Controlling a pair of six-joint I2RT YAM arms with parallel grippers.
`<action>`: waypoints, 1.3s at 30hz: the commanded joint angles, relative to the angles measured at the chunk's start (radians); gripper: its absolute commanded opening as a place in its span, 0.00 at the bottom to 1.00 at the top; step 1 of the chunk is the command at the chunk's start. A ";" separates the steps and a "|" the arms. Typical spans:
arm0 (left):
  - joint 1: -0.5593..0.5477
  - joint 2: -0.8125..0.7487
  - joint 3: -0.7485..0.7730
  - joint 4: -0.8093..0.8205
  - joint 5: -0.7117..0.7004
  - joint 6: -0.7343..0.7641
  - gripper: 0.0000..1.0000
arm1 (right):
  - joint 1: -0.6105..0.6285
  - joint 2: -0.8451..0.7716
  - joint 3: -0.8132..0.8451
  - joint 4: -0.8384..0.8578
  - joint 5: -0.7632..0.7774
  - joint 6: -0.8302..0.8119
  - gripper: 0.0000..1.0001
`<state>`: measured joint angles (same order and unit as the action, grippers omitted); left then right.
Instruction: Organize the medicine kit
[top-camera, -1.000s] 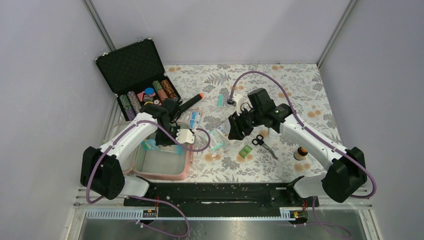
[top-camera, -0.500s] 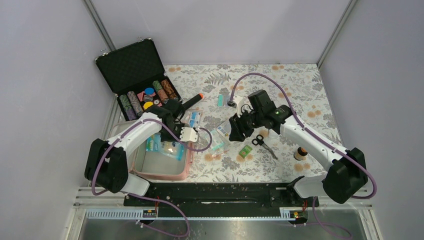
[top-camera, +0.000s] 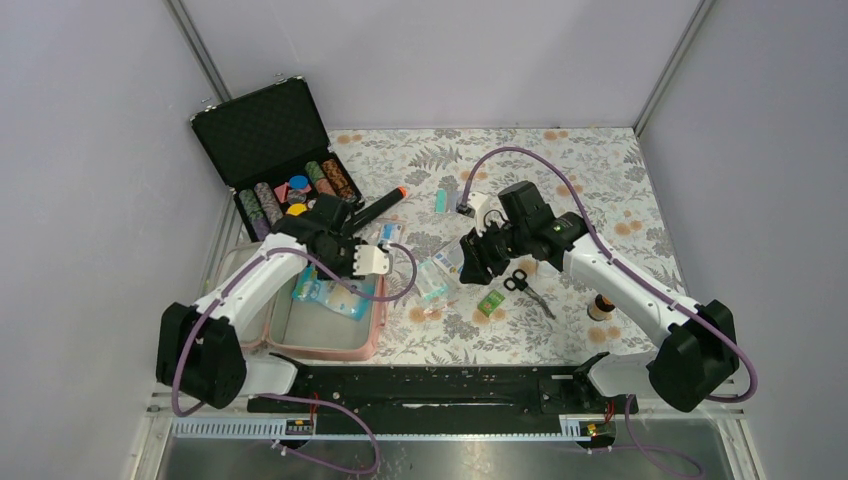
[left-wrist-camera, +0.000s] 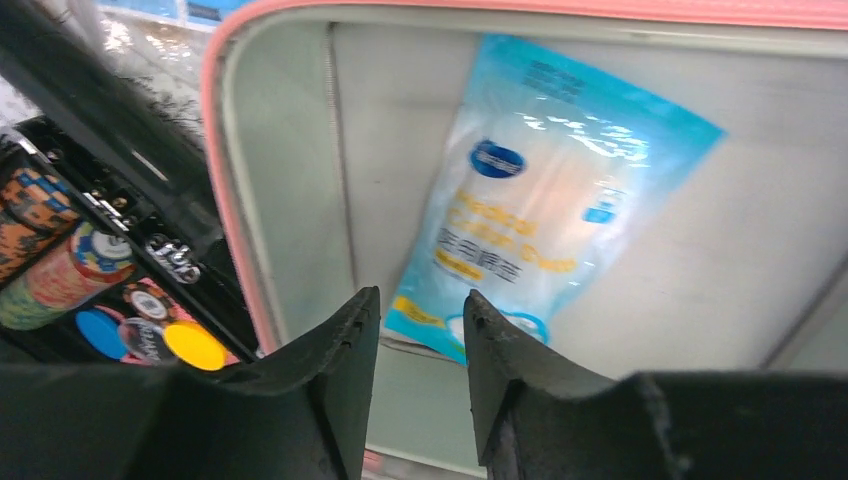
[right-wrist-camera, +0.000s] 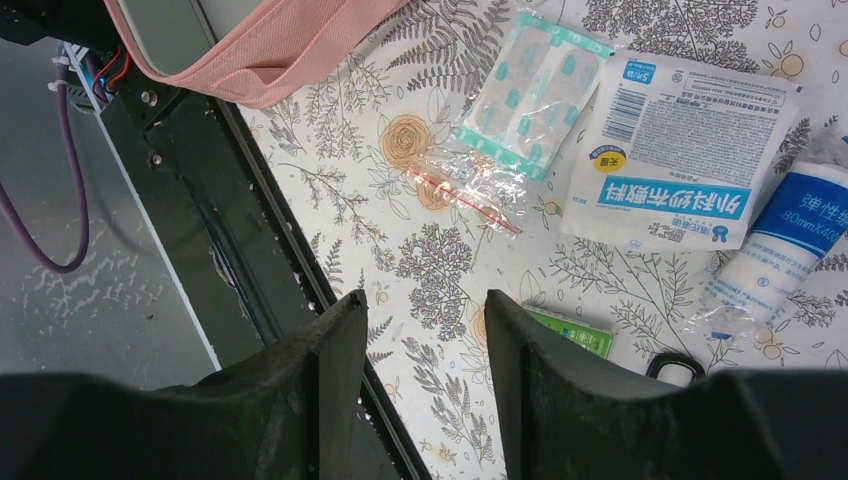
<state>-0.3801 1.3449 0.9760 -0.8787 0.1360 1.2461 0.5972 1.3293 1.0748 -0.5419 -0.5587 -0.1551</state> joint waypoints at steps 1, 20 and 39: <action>0.006 -0.080 -0.021 -0.171 0.148 -0.016 0.37 | -0.001 -0.015 0.001 0.000 0.005 -0.016 0.55; 0.003 0.026 -0.202 -0.108 0.111 -0.064 0.09 | -0.001 -0.003 0.007 -0.002 0.008 -0.009 0.55; 0.028 0.142 -0.187 0.148 -0.010 -0.071 0.19 | -0.002 -0.016 -0.012 0.000 0.040 -0.026 0.55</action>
<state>-0.3763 1.4429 0.7681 -0.9356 0.1963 1.1381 0.5964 1.3285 1.0645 -0.5415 -0.5327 -0.1642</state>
